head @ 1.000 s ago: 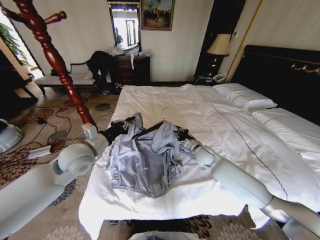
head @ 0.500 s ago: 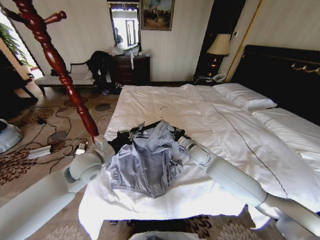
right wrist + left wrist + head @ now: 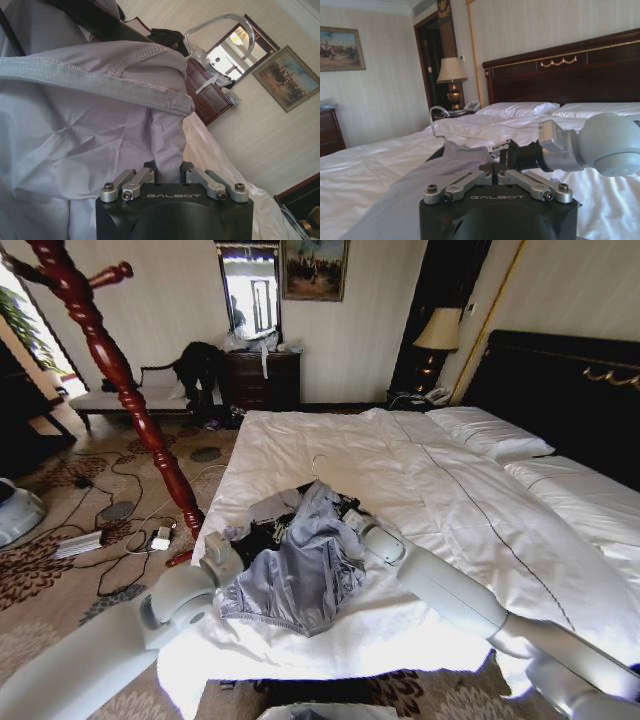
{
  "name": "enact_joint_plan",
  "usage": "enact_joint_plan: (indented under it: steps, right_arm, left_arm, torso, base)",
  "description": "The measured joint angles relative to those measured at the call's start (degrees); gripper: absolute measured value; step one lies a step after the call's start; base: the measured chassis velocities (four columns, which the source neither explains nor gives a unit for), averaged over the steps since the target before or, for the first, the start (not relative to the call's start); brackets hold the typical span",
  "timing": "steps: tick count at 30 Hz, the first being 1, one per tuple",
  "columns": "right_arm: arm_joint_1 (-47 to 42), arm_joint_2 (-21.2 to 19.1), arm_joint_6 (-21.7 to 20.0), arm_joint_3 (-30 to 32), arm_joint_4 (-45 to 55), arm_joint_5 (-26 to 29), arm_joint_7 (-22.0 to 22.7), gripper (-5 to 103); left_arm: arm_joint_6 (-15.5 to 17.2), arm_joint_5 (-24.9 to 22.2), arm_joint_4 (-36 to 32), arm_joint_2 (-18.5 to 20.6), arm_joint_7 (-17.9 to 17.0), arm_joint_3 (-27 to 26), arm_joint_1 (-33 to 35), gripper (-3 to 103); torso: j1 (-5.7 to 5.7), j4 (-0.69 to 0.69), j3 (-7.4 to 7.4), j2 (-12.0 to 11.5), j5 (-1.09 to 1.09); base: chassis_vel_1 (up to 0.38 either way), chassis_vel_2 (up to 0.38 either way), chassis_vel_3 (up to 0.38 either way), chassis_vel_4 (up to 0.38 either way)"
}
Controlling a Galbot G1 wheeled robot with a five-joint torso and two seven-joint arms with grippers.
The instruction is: Pick up the clothes from the bed and hang them on the clothes hanger.
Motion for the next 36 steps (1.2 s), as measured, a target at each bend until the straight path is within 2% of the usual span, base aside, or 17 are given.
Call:
enact_joint_plan:
  steps: [7,10,15,21,29,35,36]
  right_arm:
    - [1.3,2.0,-1.3,-0.3,-0.3,1.2,0.4,21]
    - [2.5,3.1,-1.7,-1.0,-0.2,2.0,0.6,21]
    - [3.5,4.1,-2.1,-1.7,-0.3,2.8,1.1,21]
    - [4.1,4.6,-3.2,-2.2,2.3,3.8,1.4,21]
    - [3.6,3.0,-3.9,-1.6,5.9,5.6,1.8,21]
    - [2.5,2.5,-3.9,-1.1,6.6,5.7,1.8,21]
    - [2.5,2.4,-3.9,-1.1,6.6,5.7,1.9,21]
  left_arm:
    - [-0.5,3.0,0.6,0.4,2.3,-1.0,2.9,0]
    - [-1.5,7.4,0.6,0.9,5.1,-2.4,6.2,0]
    - [-2.1,10.4,1.3,0.3,6.4,-1.8,7.2,0]
    - [-2.3,12.2,2.2,-1.0,7.0,0.3,5.3,0]
    - [-2.6,14.1,5.6,-1.3,8.2,2.4,1.1,0]
    - [-3.3,18.7,8.1,-2.3,9.9,5.9,-2.2,0]
    - [-3.4,19.1,8.1,-2.3,10.2,6.0,-2.2,-3]
  torso:
    - [0.0,-0.01,0.0,0.0,0.01]
    - [0.0,0.02,0.0,0.0,0.0]
    - [0.0,0.0,0.0,0.0,0.0]
    - [0.0,0.0,0.0,0.0,-0.01]
    - [0.0,0.0,0.0,0.0,0.01]
    - [0.0,-0.02,0.0,0.0,0.01]
    - [0.0,-0.01,0.0,0.0,0.01]
  base:
    - [0.0,0.0,0.0,0.0]
    - [0.0,0.0,0.0,0.0]
    - [0.0,0.0,0.0,0.0]
    - [0.0,0.0,0.0,0.0]
    - [0.0,0.0,0.0,0.0]
    - [0.0,0.0,0.0,0.0]
    - [0.0,0.0,0.0,0.0]
